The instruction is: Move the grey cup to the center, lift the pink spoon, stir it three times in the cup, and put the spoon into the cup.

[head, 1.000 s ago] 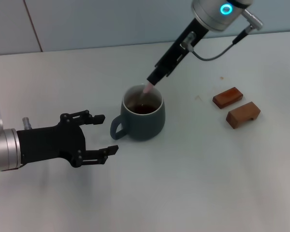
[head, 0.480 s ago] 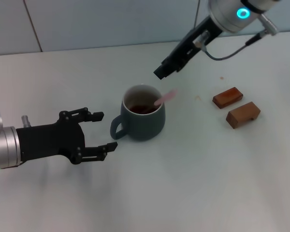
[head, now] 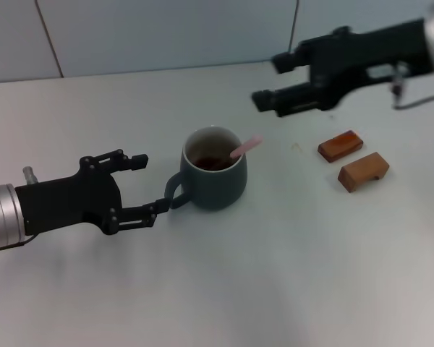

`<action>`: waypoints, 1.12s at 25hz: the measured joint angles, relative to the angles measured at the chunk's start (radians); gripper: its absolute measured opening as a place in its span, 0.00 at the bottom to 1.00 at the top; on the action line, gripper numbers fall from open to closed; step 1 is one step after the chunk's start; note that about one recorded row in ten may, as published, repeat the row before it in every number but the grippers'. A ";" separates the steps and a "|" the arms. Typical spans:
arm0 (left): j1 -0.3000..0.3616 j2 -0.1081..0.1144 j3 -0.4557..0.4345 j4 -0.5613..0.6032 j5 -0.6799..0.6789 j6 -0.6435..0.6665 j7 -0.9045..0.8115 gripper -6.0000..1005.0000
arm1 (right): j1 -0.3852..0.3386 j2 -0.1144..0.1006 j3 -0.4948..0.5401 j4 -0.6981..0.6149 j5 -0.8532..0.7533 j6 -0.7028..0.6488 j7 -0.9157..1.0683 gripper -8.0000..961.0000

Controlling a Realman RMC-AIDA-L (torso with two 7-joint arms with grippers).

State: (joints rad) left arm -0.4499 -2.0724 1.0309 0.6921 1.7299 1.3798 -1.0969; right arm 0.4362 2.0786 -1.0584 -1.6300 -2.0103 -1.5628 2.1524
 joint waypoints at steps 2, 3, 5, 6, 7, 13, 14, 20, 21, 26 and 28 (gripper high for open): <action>-0.001 0.000 -0.001 -0.009 -0.002 -0.001 0.000 0.82 | -0.049 0.000 0.010 -0.007 0.049 0.004 -0.041 0.69; -0.002 -0.001 0.000 -0.014 -0.003 -0.001 -0.001 0.82 | -0.139 0.000 0.040 -0.001 0.146 0.004 -0.134 0.73; -0.002 -0.001 -0.001 -0.016 -0.003 -0.002 -0.001 0.82 | -0.170 0.000 0.057 0.016 0.184 -0.002 -0.174 0.79; -0.002 -0.001 0.000 -0.017 -0.003 -0.002 -0.001 0.82 | -0.202 -0.001 0.078 0.041 0.222 -0.013 -0.219 0.82; -0.002 -0.001 0.000 -0.018 -0.004 -0.004 -0.001 0.82 | -0.226 -0.002 0.099 0.070 0.244 -0.029 -0.256 0.83; -0.007 -0.003 0.005 -0.033 -0.013 -0.014 0.003 0.82 | -0.235 -0.014 0.280 0.386 0.222 -0.165 -0.536 0.86; -0.010 -0.003 0.003 -0.040 -0.014 -0.015 0.004 0.82 | -0.235 -0.014 0.280 0.386 0.222 -0.165 -0.536 0.86; -0.024 -0.003 0.007 -0.057 -0.015 -0.036 0.002 0.82 | -0.177 -0.025 0.344 0.539 0.085 -0.139 -0.602 0.86; -0.023 -0.003 0.007 -0.057 -0.015 -0.038 0.001 0.82 | -0.168 -0.024 0.351 0.548 0.071 -0.134 -0.603 0.86; -0.023 -0.006 0.008 -0.059 -0.015 -0.040 -0.001 0.82 | -0.148 -0.018 0.363 0.567 0.051 -0.112 -0.612 0.86; -0.021 -0.006 0.008 -0.059 -0.015 -0.041 -0.002 0.82 | -0.146 -0.017 0.365 0.580 0.053 -0.100 -0.619 0.86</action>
State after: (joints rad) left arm -0.4713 -2.0785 1.0385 0.6333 1.7148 1.3391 -1.0992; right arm 0.2899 2.0616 -0.6932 -1.0497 -1.9574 -1.6629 1.5337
